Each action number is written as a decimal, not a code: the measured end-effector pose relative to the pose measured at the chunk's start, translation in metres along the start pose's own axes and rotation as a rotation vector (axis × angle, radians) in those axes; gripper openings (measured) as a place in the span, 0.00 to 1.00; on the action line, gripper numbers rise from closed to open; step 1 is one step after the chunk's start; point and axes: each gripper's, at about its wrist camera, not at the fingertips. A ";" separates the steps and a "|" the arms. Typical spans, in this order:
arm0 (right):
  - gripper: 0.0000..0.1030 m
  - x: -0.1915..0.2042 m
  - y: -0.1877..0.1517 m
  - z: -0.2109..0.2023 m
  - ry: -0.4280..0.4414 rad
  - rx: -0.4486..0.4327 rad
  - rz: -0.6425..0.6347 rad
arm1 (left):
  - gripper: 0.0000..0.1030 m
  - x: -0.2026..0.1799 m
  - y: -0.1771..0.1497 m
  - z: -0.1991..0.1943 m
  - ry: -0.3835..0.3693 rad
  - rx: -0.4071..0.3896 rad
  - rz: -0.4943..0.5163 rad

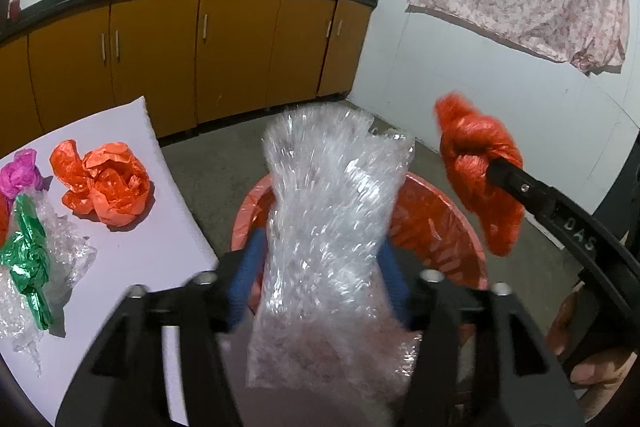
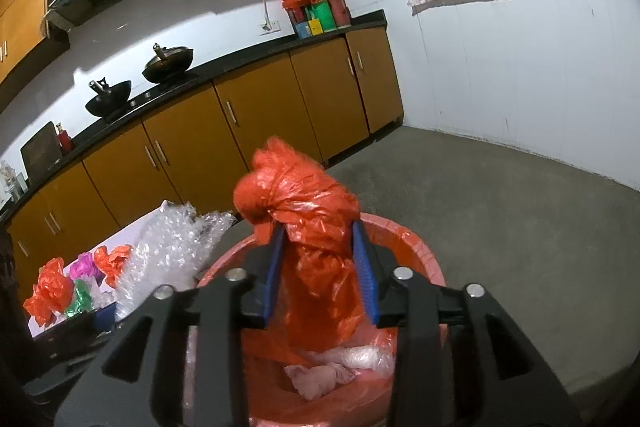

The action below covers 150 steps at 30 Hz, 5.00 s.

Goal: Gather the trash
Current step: 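Carry the bubble wrap and red bag over the orange basket with both tools, then open both tools to drop the bubble wrap and red bag into the basket, then grasp a large red bag with the left tool while the right tool returns to the table, then grasp the green bag with the right tool while the left tool holds the red bag, then carry the red bag and green bag over the orange basket with both tools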

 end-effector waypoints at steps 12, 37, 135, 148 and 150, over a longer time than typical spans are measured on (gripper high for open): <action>0.60 -0.007 -0.014 -0.009 -0.031 0.014 0.026 | 0.68 0.040 -0.006 -0.020 0.087 -0.021 -0.086; 0.67 0.077 -0.026 -0.025 0.101 0.041 -0.115 | 0.87 0.174 0.001 -0.104 0.437 -0.209 -0.281; 0.35 0.258 -0.042 0.002 0.387 0.180 -0.255 | 0.27 0.240 -0.042 -0.214 0.520 -0.316 -0.268; 0.35 0.214 -0.028 -0.016 0.330 0.133 -0.220 | 0.27 0.197 -0.034 -0.203 0.447 -0.317 -0.208; 0.35 0.208 -0.027 -0.019 0.320 0.128 -0.218 | 0.27 0.190 -0.033 -0.200 0.430 -0.315 -0.198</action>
Point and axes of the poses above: each gripper's, at about its wrist camera, not at the fingertips, and z roughly the way its jaws point, x to its left, y to its top, and after that the axes turned 8 degrees about -z, right-handed
